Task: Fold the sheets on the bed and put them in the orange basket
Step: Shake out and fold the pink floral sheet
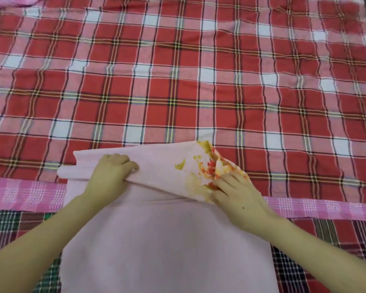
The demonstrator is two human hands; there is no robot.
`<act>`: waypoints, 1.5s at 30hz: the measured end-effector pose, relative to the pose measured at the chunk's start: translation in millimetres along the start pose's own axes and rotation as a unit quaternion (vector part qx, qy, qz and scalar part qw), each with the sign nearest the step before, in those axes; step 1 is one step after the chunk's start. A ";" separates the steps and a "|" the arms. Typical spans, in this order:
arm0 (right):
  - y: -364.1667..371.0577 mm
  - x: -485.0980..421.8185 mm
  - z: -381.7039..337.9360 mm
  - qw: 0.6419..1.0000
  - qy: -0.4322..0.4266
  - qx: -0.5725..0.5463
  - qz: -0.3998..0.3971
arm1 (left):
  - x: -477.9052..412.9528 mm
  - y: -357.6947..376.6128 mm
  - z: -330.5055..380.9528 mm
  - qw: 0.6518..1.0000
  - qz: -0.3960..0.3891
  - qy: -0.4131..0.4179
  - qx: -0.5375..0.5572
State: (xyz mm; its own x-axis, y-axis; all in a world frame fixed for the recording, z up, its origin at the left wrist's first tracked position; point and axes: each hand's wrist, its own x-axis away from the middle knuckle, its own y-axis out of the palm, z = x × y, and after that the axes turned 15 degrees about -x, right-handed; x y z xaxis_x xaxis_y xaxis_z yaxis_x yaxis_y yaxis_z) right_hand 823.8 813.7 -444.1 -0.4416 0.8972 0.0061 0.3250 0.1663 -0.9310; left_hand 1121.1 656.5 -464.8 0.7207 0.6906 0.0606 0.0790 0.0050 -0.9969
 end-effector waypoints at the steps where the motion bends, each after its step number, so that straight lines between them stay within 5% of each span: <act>1: 1.7 0.1 1.4 0.999 -0.003 -0.034 -0.023 | 4.7 -1.3 -1.9 1.000 -0.013 0.018 0.012; 5: -8.2 -17.9 17.8 0.988 0.027 -0.097 -0.114 | 16.0 -2.3 -12.2 0.998 -0.022 0.046 0.031; 12: -64.4 -45.7 74.1 0.976 0.004 0.026 -0.218 | 7.3 -4.8 -31.7 0.998 -0.017 0.015 0.052; 19: -105.1 -59.0 122.4 0.944 0.188 -0.131 -0.237 | -23.9 9.9 -40.9 0.990 -0.095 -0.079 0.061; 25: -83.8 -75.4 150.7 0.915 0.275 -0.152 -0.254 | -31.5 20.1 -48.8 0.979 -0.141 -0.143 0.045; 29: -68.7 -77.0 153.1 0.938 0.280 -0.076 -0.189 | -33.4 22.6 -49.0 0.979 -0.132 -0.145 0.050; 35: -20.2 -42.0 139.0 0.983 0.164 0.046 0.071 | -36.4 25.0 -47.4 0.977 -0.137 -0.160 0.038; 45: -17.2 -30.9 156.1 0.993 0.009 0.113 -0.022 | -45.2 23.1 -46.6 0.969 -0.189 -0.153 0.041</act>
State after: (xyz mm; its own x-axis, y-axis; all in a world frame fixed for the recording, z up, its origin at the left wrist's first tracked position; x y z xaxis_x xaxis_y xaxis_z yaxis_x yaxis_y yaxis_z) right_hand 701.3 719.2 -485.3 -0.4357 0.8985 0.0530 0.1086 0.1110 -0.9879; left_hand 1122.4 591.7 -488.2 0.4128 0.8102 0.4162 0.2326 0.3481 -0.9082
